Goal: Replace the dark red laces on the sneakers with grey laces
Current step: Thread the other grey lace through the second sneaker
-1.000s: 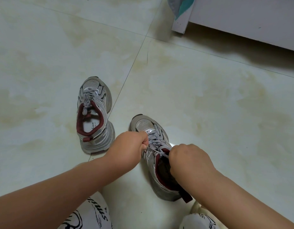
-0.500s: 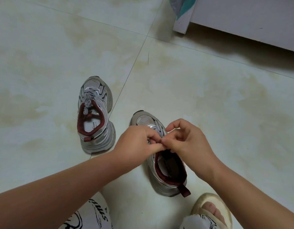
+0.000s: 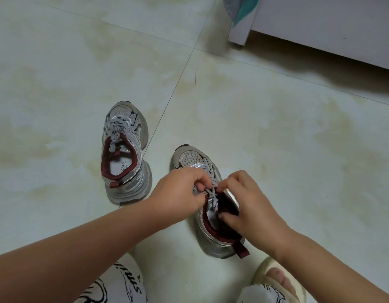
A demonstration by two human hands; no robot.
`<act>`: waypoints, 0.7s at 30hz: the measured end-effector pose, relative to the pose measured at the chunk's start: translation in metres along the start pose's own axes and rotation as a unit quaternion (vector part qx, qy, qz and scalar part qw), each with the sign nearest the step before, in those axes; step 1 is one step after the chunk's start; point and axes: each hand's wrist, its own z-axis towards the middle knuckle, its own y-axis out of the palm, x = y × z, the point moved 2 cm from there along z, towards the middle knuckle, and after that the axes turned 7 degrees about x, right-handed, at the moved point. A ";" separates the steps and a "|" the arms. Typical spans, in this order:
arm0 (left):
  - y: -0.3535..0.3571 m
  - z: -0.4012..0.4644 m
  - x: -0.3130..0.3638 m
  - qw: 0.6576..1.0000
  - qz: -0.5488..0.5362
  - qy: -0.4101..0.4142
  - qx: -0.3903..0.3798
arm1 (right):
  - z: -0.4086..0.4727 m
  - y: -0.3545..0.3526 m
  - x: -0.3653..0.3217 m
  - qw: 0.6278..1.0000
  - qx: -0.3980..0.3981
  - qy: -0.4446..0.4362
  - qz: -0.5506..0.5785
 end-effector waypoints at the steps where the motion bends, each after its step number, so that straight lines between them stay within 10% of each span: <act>1: 0.000 0.000 -0.001 1.000 -0.008 -0.010 0.003 | -0.002 0.005 0.002 0.999 0.024 -0.026 -0.022; 21: -0.004 0.007 0.008 0.987 -0.155 -0.041 0.025 | 0.015 -0.004 -0.011 0.947 -0.019 0.206 0.246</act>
